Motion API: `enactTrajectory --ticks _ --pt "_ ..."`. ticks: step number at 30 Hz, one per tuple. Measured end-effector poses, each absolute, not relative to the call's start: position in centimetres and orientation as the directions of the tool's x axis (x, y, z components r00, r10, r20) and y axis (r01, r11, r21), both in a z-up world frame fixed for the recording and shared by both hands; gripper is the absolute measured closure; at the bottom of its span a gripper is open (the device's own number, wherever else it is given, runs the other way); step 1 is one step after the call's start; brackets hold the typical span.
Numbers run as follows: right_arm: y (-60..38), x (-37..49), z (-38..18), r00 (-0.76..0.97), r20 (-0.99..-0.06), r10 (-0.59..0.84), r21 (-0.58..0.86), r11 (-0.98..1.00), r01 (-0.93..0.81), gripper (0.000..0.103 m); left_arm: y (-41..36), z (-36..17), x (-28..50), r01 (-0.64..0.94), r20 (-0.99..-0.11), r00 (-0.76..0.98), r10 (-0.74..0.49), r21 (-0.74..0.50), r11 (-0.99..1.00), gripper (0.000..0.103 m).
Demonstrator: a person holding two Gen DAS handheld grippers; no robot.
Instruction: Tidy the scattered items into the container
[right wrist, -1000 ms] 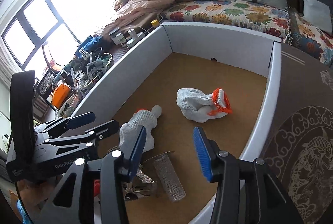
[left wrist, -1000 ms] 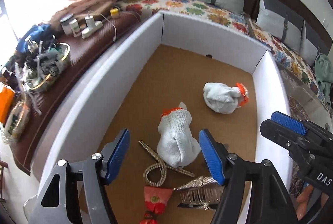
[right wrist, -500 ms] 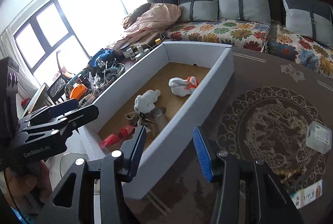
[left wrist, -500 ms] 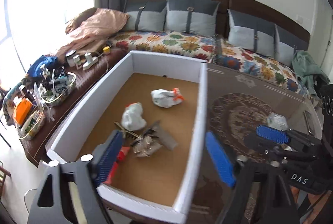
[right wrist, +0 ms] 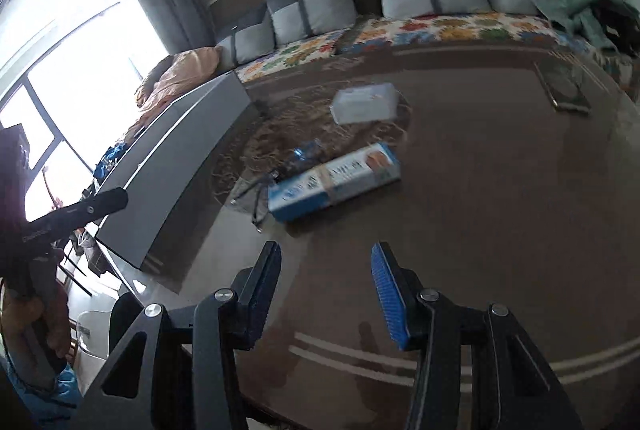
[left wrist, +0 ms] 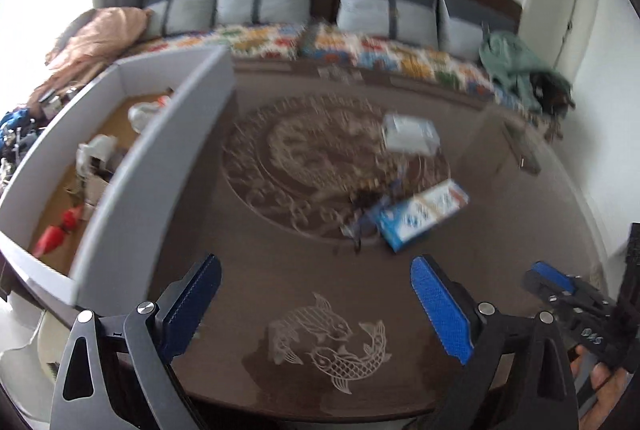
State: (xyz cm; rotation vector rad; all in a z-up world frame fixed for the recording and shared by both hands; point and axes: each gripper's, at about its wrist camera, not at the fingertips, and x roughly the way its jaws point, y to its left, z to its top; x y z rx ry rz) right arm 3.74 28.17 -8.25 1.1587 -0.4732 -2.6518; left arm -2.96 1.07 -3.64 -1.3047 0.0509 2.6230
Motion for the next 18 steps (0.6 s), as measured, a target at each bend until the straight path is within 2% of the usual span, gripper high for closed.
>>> enactTrajectory --ticks 3,8,18 --pt "29.6 5.0 -9.7 -0.666 -0.66 -0.347 0.429 -0.902 0.045 0.055 1.9 -5.1 -3.2 -0.215 -0.8 -0.576 0.166 -0.047 -0.975 0.006" --pt "27.9 4.2 -10.1 -0.644 -0.688 -0.336 0.388 -0.919 0.065 0.055 1.6 -6.1 -4.0 -0.207 -0.805 -0.575 0.149 -0.033 -0.978 0.006" --pt "26.0 1.8 -9.2 -0.623 -0.722 -0.301 0.295 -0.948 0.116 0.055 1.7 -7.3 -6.3 -0.269 -0.792 -0.573 0.212 -0.062 -0.961 0.006"
